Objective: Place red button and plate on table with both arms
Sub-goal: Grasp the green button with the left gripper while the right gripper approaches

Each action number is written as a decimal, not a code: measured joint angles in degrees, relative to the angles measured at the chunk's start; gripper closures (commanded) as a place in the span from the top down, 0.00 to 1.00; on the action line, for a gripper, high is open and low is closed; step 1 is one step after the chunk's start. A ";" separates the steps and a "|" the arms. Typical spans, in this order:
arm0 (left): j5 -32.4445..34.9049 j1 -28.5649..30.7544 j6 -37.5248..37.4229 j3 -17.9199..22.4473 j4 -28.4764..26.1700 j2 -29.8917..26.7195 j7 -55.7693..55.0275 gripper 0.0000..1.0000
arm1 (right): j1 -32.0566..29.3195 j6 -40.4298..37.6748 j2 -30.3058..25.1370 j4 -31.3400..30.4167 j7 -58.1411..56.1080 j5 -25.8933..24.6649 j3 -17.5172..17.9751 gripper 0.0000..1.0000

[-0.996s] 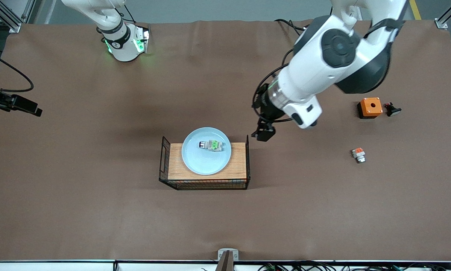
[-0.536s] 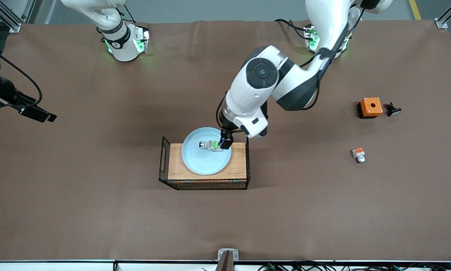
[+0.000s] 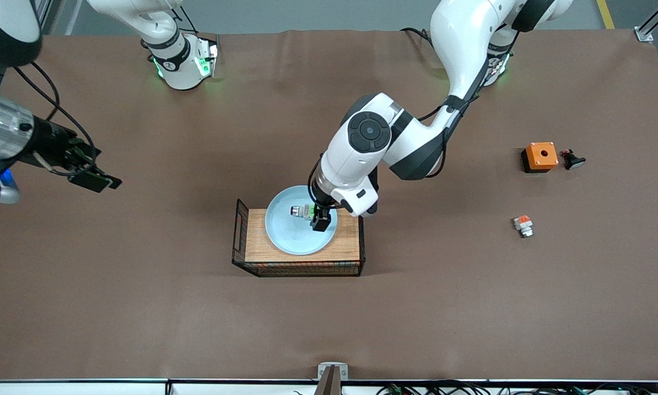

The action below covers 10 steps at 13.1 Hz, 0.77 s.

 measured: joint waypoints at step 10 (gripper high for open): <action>0.00 -2.37 4.04 2.66 0.52 3.60 0.64 0.95 | 10.82 13.41 7.06 -0.50 20.77 0.51 0.18 1.00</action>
